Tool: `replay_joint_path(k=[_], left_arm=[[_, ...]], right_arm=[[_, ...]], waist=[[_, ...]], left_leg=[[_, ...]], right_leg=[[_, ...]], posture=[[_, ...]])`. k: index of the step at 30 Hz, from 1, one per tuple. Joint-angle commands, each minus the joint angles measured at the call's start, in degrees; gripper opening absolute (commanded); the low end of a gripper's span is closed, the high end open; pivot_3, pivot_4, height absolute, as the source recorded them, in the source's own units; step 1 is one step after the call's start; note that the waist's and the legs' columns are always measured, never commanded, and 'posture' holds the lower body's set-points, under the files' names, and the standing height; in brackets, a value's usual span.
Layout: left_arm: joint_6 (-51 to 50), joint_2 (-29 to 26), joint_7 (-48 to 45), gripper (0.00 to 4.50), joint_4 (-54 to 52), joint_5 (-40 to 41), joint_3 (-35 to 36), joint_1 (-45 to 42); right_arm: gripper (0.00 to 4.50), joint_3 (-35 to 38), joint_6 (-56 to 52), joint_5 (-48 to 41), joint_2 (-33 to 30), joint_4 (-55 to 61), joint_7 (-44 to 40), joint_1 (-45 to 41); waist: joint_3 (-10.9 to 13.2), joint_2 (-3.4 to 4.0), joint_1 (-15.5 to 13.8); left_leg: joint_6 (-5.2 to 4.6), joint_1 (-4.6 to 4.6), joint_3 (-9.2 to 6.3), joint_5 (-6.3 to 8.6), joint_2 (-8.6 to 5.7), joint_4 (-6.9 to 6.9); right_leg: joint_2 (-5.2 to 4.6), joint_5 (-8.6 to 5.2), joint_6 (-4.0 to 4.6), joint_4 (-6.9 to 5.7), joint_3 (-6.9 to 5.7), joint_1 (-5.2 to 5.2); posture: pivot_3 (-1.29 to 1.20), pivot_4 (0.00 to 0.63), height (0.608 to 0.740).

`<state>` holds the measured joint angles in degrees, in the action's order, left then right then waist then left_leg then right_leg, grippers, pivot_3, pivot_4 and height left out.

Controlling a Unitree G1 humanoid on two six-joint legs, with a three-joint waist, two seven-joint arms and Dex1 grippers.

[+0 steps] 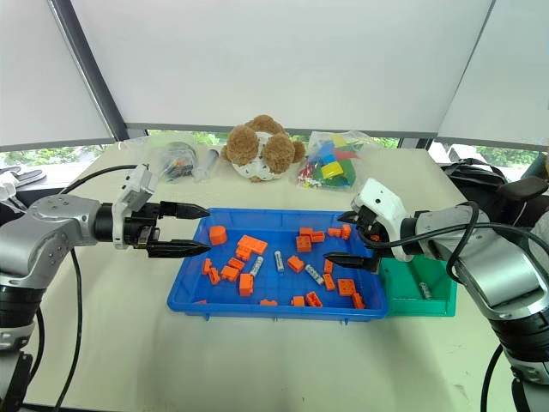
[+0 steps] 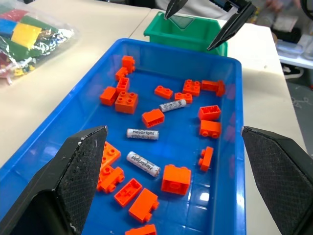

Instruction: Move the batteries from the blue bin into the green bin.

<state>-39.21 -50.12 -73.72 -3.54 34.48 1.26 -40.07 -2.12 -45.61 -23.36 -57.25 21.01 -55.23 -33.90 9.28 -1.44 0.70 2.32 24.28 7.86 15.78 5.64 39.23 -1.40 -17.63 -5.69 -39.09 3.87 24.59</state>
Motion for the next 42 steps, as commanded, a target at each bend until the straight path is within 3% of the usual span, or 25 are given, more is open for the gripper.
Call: replay_joint_path(k=[1, 19, 37, 39, 42], left_arm=[[-0.82, -1.14, -0.28, 4.50, -1.73, 1.76, 2.63, 0.41], [-0.64, -1.38, -0.08, 4.50, -2.98, 2.09, 2.12, 1.98], [-0.62, -1.36, -0.05, 4.50, -2.93, 2.07, 2.09, 1.93], [-0.13, -1.72, 0.79, 4.50, -2.92, 1.63, 2.89, 1.43], [0.03, -2.00, 1.32, 4.50, -3.17, 1.63, 3.29, 1.56]], right_arm=[[4.43, -0.08, 0.67, 0.03, 0.30, 1.00, -0.40, -1.51], [4.43, -10.03, -0.35, 4.41, 9.82, -3.60, 1.92, -9.16], [4.43, -10.20, -0.41, 5.64, 10.67, -4.27, 1.27, -9.63], [4.43, -20.63, 7.71, 13.13, 22.32, -17.63, 3.98, -15.78], [4.43, -24.18, 12.52, 17.49, 28.49, -25.55, 3.90, -19.13]], waist=[[0.00, 0.00, 0.00], [0.00, 0.00, 0.11], [0.00, 0.00, 0.05], [-0.08, -0.17, 0.84], [-0.08, -0.18, 1.96]], left_leg=[[0.00, 0.00, 0.00, 0.00, 0.00, 0.00], [0.01, 0.00, 0.01, 0.00, 0.00, 0.00], [0.02, 0.02, 0.01, -0.01, 0.00, 0.00], [0.02, 0.00, 0.02, -0.01, 0.00, 0.00], [0.00, -0.22, -0.26, 0.00, 0.03, -0.06]], right_leg=[[0.00, 0.00, 0.00, 0.00, 0.00, 0.00], [0.01, 0.00, 0.00, -0.02, 0.00, 0.02], [0.00, 0.00, 0.00, -0.02, -0.02, 0.03], [0.00, 0.00, 0.00, -0.04, -0.02, 0.03], [0.28, 0.07, 0.11, -0.14, 0.08, 0.01]], posture=[[0.00, 0.150, 0.733], [0.00, 0.150, 0.733], [0.00, 0.150, 0.733], [0.00, 0.150, 0.733], [0.00, 0.150, 0.733]])
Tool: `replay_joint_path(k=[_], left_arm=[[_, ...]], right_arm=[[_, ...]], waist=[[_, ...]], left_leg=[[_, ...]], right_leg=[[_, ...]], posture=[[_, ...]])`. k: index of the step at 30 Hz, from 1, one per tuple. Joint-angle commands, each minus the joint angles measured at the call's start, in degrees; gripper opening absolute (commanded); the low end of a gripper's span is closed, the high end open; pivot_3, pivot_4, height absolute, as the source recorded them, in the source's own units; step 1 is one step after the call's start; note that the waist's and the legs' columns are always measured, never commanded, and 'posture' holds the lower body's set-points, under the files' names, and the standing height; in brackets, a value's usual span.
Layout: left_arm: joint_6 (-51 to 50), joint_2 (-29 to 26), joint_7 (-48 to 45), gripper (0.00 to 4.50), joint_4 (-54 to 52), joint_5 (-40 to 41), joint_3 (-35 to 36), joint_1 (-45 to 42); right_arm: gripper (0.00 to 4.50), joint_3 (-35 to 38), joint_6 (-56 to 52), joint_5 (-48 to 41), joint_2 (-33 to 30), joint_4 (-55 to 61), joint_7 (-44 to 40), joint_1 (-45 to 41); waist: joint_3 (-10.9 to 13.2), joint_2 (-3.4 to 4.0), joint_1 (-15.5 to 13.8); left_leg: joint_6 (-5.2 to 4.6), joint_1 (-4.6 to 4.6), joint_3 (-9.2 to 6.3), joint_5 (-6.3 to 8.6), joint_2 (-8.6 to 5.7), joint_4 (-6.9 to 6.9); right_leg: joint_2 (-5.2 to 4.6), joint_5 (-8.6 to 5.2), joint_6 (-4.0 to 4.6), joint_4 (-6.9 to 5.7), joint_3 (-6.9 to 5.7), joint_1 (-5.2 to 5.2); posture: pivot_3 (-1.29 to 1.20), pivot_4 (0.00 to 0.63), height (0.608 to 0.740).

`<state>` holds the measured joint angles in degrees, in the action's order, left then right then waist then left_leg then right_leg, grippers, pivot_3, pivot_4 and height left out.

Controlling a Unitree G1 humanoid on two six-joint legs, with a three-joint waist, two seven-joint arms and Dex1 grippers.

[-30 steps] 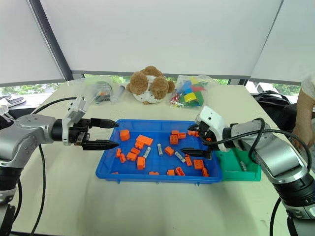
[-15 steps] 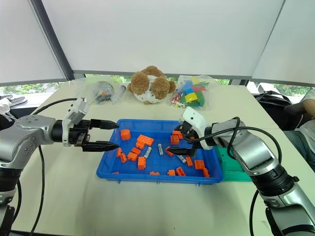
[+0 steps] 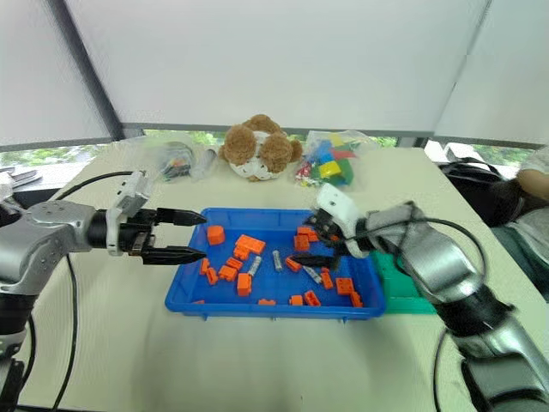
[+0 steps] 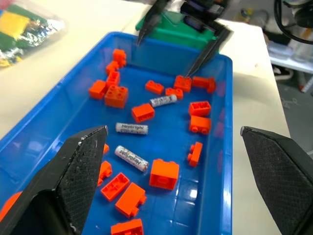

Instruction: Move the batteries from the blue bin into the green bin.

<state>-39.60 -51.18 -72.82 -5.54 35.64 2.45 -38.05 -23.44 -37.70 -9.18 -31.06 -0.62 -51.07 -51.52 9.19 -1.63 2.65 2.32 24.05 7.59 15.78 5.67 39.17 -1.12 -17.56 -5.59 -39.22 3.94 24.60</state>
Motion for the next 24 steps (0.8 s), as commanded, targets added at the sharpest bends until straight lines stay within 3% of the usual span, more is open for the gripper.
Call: replay_joint_path(k=[1, 5, 14, 24], left_arm=[[0.34, -0.92, 0.50, 4.50, -1.31, 0.53, 2.11, -0.36], [0.21, -0.75, 0.65, 4.50, -1.51, 0.72, 1.99, -0.12], [0.44, -0.23, 0.61, 4.50, -1.11, 0.54, 1.48, -0.61], [-0.10, -0.44, 1.30, 4.50, -2.40, 0.83, 1.99, 0.12]], right_arm=[[4.43, -2.55, 5.20, 3.68, 2.70, -4.77, -0.69, -1.73], [4.43, -1.92, 6.12, 3.90, 3.49, -6.08, -1.89, -2.06], [4.43, -4.50, 9.23, 7.49, 5.98, -7.50, -4.43, -1.62], [4.43, -6.57, 18.11, 13.08, 10.76, -19.43, -5.83, -2.61]], waist=[[0.05, 0.08, -0.27], [0.07, 0.11, -1.43], [0.07, 0.11, -1.47], [0.06, 0.10, -1.49]], left_leg=[[0.02, 0.01, -0.10, -0.01, 0.04, -0.06], [0.09, 0.39, -0.09, -0.04, 0.02, -0.02], [0.21, 0.32, -0.02, -0.11, 0.04, 0.02], [0.21, 0.32, -0.01, -0.11, 0.04, 0.01]], right_leg=[[0.08, -0.01, 0.01, -0.01, 0.00, 0.00], [-0.04, -0.01, -0.01, 0.02, -0.02, 0.23], [0.02, -0.01, 0.00, -0.02, -0.01, 0.24], [0.01, -0.01, 0.00, -0.02, -0.01, 0.24]], posture=[[0.00, 0.150, 0.733], [0.00, 0.150, 0.733], [0.00, 0.150, 0.733], [0.00, 0.150, 0.733]])
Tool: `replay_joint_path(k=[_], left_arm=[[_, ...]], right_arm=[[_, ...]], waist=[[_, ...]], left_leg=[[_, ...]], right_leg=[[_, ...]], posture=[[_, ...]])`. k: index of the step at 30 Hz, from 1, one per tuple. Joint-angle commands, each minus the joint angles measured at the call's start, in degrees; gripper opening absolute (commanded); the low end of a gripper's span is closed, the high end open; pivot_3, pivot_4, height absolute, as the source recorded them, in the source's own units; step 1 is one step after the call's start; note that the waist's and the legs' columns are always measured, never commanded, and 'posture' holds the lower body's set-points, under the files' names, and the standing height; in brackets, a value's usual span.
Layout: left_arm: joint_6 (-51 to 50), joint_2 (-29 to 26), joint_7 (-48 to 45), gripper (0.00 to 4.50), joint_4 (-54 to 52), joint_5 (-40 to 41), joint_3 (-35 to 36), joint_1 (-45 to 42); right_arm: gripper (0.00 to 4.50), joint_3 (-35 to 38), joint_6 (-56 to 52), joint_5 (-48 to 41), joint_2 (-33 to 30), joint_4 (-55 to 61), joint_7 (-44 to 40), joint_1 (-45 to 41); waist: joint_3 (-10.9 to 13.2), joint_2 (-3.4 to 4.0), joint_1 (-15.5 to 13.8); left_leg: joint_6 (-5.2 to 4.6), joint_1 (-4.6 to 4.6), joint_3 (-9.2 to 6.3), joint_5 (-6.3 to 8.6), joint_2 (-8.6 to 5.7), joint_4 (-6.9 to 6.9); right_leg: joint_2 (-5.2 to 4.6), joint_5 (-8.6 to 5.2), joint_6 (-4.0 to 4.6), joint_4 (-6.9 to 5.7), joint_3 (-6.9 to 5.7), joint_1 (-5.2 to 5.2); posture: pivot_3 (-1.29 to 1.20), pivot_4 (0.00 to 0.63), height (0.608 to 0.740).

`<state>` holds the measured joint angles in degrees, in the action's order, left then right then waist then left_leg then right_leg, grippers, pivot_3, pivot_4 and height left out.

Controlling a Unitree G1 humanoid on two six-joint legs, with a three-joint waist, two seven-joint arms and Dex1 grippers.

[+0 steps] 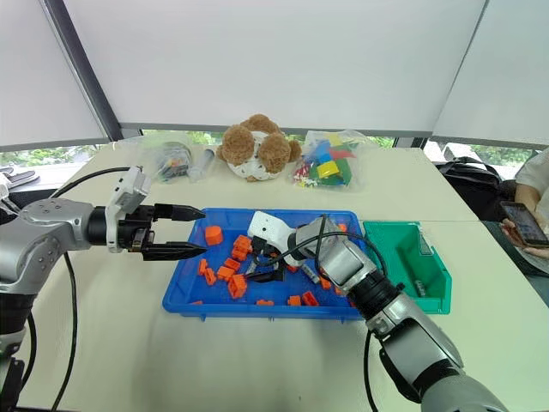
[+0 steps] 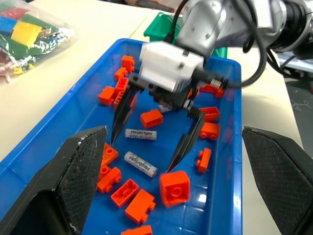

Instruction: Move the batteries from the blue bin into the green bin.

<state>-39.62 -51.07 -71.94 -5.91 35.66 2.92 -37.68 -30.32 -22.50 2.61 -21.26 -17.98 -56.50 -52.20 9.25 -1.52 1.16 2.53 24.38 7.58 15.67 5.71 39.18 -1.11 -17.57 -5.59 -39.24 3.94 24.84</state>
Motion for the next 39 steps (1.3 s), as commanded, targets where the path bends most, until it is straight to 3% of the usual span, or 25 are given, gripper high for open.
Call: replay_joint_path(k=[1, 8, 14, 22, 33, 36, 39], left_arm=[[-0.12, -0.59, 0.51, 4.50, -2.10, 0.80, 1.57, -0.18], [-0.53, -0.91, 1.16, 4.50, -3.01, 0.98, 1.91, 0.40], [-0.29, -0.69, 1.39, 4.50, -3.04, 0.58, 1.61, 0.27], [0.72, -0.09, 1.27, 4.50, -2.20, -0.37, 0.72, -0.33], [1.87, -0.11, 1.48, 4.50, -2.14, -1.15, 0.48, 0.03], [2.03, -0.05, 1.51, 4.50, -2.23, -1.46, 0.55, 0.19], [2.05, -0.02, 1.55, 4.50, -2.34, -1.46, 0.66, 0.29]], right_arm=[[4.43, 0.42, 3.77, 1.67, 1.39, -3.45, -0.50, -2.17], [4.43, 1.00, 0.01, 2.90, 3.23, -8.28, -1.28, -3.48], [4.43, 2.17, -13.68, 0.26, 3.80, -3.27, -4.38, -2.10], [4.43, 4.46, -23.24, -1.51, 6.54, 0.00, -0.50, -0.62], [4.43, 4.25, -24.97, -1.38, 7.92, -1.13, 3.32, -0.03], [3.58, 3.58, -24.65, -0.96, 7.69, -1.15, 3.49, 0.06], [2.21, 3.41, -24.72, -0.98, 7.44, -0.75, 3.33, 0.18]], waist=[[0.00, 0.00, 0.00], [0.00, 0.00, 0.08], [-0.01, 0.00, -0.02], [-0.01, -0.01, 0.01], [-0.02, -0.01, 0.00], [-0.02, -0.02, 0.01], [-0.02, -0.01, 0.03]], left_leg=[[0.00, 0.00, 0.00, 0.00, 0.00, 0.00], [0.01, -0.01, 0.00, 0.00, 0.01, 0.00], [0.01, -0.02, 0.00, -0.01, 0.01, 0.00], [0.01, -0.02, 0.00, 0.00, 0.01, 0.00], [0.01, -0.02, 0.00, 0.00, 0.01, -0.01], [0.01, -0.02, 0.00, 0.00, 0.01, 0.00], [0.01, -0.02, -0.01, 0.00, 0.00, -0.01]], right_leg=[[0.00, 0.00, 0.00, 0.00, 0.00, 0.00], [0.01, 0.00, 0.00, -0.02, 0.00, 0.00], [0.00, 0.00, 0.00, -0.02, 0.00, -0.01], [0.01, 0.00, 0.00, -0.02, -0.01, -0.01], [0.01, 0.00, 0.00, -0.02, 0.00, -0.02], [0.01, 0.00, 0.00, -0.02, 0.00, -0.02], [0.01, 0.00, 0.00, -0.02, -0.01, -0.02]], posture=[[0.00, 0.150, 0.733], [0.00, 0.150, 0.733], [0.00, 0.150, 0.733], [0.00, 0.150, 0.733], [0.00, 0.150, 0.733], [0.00, 0.150, 0.733], [0.00, 0.150, 0.733]])
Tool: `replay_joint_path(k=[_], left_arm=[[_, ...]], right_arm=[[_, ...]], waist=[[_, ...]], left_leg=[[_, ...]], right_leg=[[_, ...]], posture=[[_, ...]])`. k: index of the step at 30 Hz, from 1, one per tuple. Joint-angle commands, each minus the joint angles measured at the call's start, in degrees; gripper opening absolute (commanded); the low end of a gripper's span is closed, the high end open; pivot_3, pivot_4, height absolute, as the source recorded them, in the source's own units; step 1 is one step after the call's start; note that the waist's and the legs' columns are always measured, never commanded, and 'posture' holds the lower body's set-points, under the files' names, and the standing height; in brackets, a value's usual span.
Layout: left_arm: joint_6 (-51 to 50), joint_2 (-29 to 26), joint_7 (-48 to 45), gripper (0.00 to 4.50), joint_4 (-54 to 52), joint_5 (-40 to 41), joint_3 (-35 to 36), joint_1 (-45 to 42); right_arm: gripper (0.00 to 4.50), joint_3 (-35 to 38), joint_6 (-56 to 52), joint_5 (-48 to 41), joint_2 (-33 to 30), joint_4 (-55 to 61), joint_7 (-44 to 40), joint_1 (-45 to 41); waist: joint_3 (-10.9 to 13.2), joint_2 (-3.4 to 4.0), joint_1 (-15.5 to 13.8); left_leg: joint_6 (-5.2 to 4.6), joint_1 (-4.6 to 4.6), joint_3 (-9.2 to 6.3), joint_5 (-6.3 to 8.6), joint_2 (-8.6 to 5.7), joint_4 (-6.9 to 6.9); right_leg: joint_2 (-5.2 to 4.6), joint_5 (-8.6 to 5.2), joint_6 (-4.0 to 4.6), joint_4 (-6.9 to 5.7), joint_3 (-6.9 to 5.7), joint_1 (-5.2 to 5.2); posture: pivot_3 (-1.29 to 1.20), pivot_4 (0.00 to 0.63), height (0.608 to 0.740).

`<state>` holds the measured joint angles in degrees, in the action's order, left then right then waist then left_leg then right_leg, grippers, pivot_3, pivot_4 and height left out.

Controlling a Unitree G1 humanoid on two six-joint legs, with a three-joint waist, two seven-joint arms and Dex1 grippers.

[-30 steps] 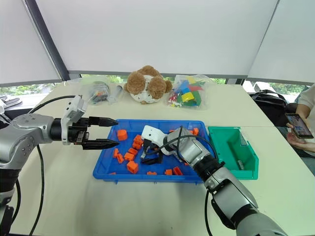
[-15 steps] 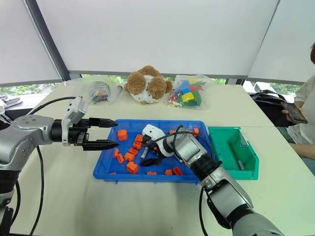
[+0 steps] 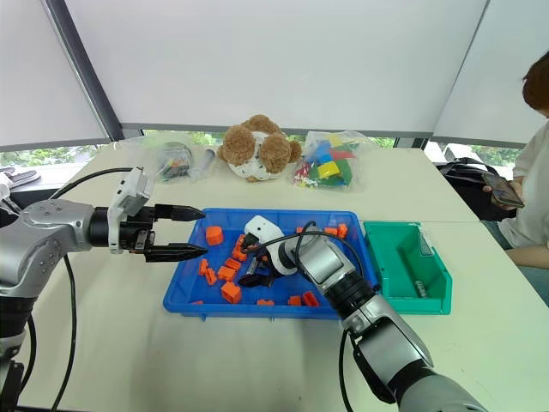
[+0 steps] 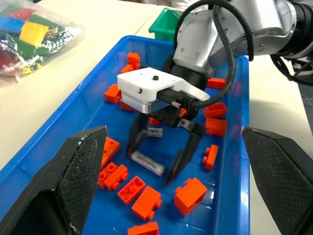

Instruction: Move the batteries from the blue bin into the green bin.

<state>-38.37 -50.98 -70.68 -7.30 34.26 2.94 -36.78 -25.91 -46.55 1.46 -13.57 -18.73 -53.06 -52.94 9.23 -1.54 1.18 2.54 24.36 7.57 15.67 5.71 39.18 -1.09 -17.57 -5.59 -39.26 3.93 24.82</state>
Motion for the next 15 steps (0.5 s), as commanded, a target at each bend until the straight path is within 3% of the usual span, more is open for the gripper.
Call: replay_joint_path(k=[1, 8, 15], left_arm=[[0.80, -0.11, 0.32, 4.50, -1.06, -0.01, 0.68, -0.53], [0.55, 0.18, 0.54, 4.50, -1.50, 0.40, 0.55, -0.44], [0.47, 0.99, 0.41, 4.50, -1.74, 0.85, 0.45, -0.03]], right_arm=[[2.20, -0.97, -0.81, 0.11, -0.41, 0.28, -0.19, 0.97], [2.20, 4.30, -5.10, -0.97, -5.21, 11.02, 1.28, -0.20], [2.20, 22.45, -16.33, -6.06, -22.95, 27.87, 2.10, 1.19]], waist=[[0.00, 0.00, 0.00], [0.01, 0.01, -0.22], [0.02, 0.03, -0.69]], left_leg=[[0.00, 0.00, 0.00, 0.00, 0.00, 0.00], [0.00, 0.02, 0.00, 0.00, 0.00, 0.00], [-0.03, 0.08, 0.00, 0.02, -0.02, -0.01]], right_leg=[[0.00, 0.00, 0.00, 0.00, 0.00, 0.00], [-0.01, 0.00, 0.00, 0.01, 0.00, 0.01], [-0.04, 0.00, 0.00, 0.06, 0.00, 0.03]], posture=[[0.00, 0.150, 0.733], [0.00, 0.150, 0.733], [0.00, 0.150, 0.733]])
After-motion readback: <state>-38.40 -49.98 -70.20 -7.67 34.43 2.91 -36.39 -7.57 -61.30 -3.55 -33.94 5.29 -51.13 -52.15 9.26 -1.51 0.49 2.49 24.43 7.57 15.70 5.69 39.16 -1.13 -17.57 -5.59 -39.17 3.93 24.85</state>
